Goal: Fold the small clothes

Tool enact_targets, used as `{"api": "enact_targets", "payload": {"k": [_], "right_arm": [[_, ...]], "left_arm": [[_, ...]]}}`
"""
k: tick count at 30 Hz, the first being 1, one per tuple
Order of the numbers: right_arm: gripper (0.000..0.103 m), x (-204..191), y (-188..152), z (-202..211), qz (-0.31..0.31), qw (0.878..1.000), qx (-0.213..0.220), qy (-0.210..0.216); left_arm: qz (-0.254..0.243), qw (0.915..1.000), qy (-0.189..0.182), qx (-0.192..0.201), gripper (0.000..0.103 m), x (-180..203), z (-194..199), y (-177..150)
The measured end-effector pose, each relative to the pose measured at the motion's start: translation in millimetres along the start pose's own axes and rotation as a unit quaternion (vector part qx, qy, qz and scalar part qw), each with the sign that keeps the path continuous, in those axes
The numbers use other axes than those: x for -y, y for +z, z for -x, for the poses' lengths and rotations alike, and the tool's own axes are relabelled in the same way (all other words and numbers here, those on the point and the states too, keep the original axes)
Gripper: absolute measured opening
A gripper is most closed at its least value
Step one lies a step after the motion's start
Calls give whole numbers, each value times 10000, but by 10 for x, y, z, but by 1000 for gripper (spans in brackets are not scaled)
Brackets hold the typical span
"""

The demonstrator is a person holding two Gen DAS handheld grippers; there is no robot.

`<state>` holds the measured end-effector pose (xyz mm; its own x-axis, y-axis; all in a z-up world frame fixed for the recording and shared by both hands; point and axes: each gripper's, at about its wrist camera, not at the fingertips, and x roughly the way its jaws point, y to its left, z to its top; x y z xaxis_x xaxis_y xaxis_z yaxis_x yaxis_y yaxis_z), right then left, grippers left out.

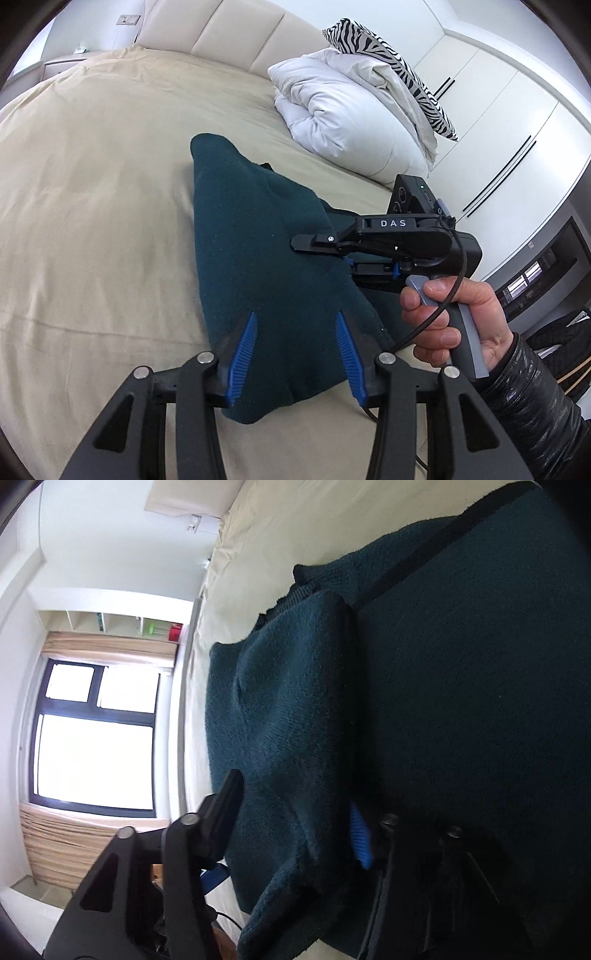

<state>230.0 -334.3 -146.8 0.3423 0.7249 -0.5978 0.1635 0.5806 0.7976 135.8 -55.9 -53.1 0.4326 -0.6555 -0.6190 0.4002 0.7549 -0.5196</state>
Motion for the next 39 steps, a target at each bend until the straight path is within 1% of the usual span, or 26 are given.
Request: {"api": "enact_targets", "payload": {"k": [1,2,3,4,8,12,14,19,21,23,25,26,28,30,32,35,36,37,38,39], "right_arm": [[20,-44,-18,-47,120,9997,-34,-201],[19,-81,-36,-74,222,9992,-50,-332],[14,-98,-48,-74,278,9988,-41,-390],[13,-122,-46,-47,348,9984,-24,-443],[12,-162,-10,186,592,9963,136,-601],[11,-82,22,597,734,9940,384,-714],[11,-21,52,779,727,9934,484,-740],[11,235,158,1232,621,9914,761,-863],[11,440,199,1357,446,9910,861,-923],[11,654,204,1397,209,9911,887,-972],[11,852,167,1368,56,9925,878,-848],[10,914,143,1375,-20,9928,960,-716],[13,968,111,1375,-200,9923,1121,-492],[17,957,89,1404,-224,9918,1181,-444],[20,899,36,1452,-296,9910,1216,-471],[35,710,-99,1428,-230,9904,1283,-453],[43,658,-161,1453,-152,9906,1278,-467],[43,636,-121,1493,-107,9910,1248,-471],[43,609,-151,1452,-77,9918,1161,-535],[40,584,-204,1375,-36,9923,1065,-625]], "left_arm": [[-24,10000,17,7,47,-6,7,3],[-40,10000,22,17,47,-10,14,0],[-34,10000,25,24,47,-8,14,14],[-9,10000,20,25,47,-5,3,28],[-18,10000,6,-6,47,3,-21,22],[-56,10000,-45,-69,47,84,-63,42],[-150,9999,-52,-63,47,148,-71,58],[-513,9986,30,-111,47,381,-210,140],[-671,9977,23,-130,47,491,-298,170],[-872,9960,118,-168,47,604,-423,191],[-1003,9946,141,-240,47,703,-545,217],[-1082,9937,154,-254,47,756,-600,230],[-1279,9910,238,-299,49,839,-706,241],[-1393,9891,373,-312,50,880,-793,256],[-1437,9883,413,-314,55,891,-855,256],[-1493,9868,514,-368,55,859,-929,218],[-1505,9863,547,-389,55,852,-952,199],[-1506,9862,568,-391,55,843,-963,187],[-1506,9862,576,-375,55,839,-966,178],[-1512,9861,580,-376,55,836,-971,173]]}}
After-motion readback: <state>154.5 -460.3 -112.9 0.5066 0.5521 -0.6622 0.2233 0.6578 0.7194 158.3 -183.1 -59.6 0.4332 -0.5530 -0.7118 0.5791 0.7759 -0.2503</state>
